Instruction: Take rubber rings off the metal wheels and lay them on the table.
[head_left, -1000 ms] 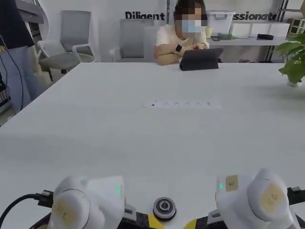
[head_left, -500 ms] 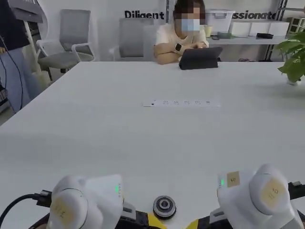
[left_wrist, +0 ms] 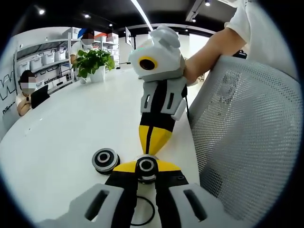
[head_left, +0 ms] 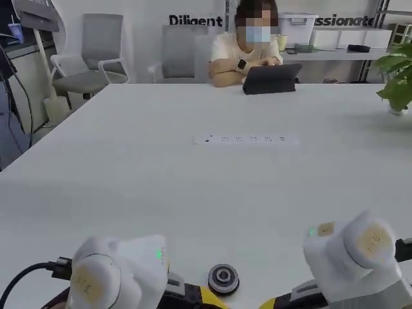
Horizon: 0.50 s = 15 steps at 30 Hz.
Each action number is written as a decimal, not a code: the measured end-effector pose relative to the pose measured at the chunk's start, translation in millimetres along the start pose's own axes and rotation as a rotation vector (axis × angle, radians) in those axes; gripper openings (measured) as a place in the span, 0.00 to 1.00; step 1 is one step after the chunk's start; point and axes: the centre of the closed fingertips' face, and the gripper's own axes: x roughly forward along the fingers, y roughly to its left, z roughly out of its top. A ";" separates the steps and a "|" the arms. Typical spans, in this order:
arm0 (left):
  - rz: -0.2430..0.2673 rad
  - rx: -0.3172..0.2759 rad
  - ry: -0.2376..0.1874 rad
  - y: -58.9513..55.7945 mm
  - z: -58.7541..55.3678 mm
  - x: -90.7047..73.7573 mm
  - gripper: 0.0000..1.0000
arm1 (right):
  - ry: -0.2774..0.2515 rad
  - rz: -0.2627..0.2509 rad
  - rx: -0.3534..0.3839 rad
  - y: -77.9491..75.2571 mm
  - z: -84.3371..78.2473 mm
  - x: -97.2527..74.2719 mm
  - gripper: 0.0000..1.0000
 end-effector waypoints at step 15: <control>0.012 0.000 0.000 1.0 0.4 0.8 0.08 | -0.072 0.045 0.228 4.7 10.6 -3.1 0.00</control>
